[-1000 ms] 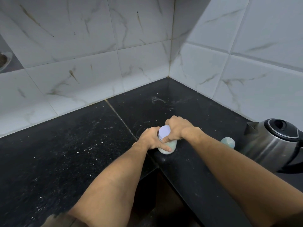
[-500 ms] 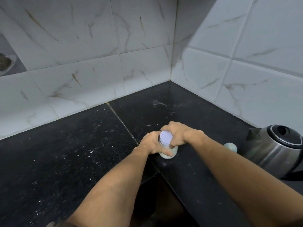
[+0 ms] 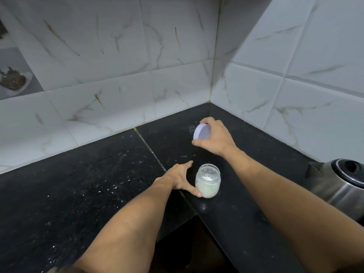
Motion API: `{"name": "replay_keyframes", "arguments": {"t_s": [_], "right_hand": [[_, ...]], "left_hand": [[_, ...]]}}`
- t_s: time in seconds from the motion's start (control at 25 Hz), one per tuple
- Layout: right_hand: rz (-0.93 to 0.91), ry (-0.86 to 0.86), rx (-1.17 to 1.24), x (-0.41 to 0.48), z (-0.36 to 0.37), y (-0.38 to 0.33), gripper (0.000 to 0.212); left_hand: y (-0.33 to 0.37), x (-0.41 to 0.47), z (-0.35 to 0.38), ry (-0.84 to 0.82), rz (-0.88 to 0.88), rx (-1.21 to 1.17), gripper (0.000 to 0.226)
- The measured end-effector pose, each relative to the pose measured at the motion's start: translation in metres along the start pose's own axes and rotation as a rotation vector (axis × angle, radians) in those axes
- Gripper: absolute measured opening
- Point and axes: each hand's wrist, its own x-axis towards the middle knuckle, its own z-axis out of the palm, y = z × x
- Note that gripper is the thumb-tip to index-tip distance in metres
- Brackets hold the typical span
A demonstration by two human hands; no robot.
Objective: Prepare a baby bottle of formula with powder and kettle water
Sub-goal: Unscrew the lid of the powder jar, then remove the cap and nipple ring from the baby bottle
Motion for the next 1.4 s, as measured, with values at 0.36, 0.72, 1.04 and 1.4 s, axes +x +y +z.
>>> {"name": "replay_keyframes", "arguments": {"t_s": [0.36, 0.72, 1.04, 1.4], "right_hand": [[0.200, -0.006, -0.400, 0.015, 0.099, -0.026, 0.055], [0.318, -0.167, -0.528, 0.043, 0.169, -0.008, 0.040], [0.390, -0.295, -0.524, 0.044, 0.182, 0.016, 0.047], [0.247, -0.013, -0.396, 0.056, 0.062, -0.014, 0.019]], "left_hand": [[-0.034, 0.008, -0.068, 0.669, -0.166, 0.046, 0.049], [-0.037, 0.065, -0.083, 0.735, 0.050, 0.001, 0.039], [-0.037, 0.087, -0.079, 0.661, 0.105, 0.013, 0.038], [0.040, 0.062, -0.096, 0.704, 0.247, 0.021, 0.037]]}}
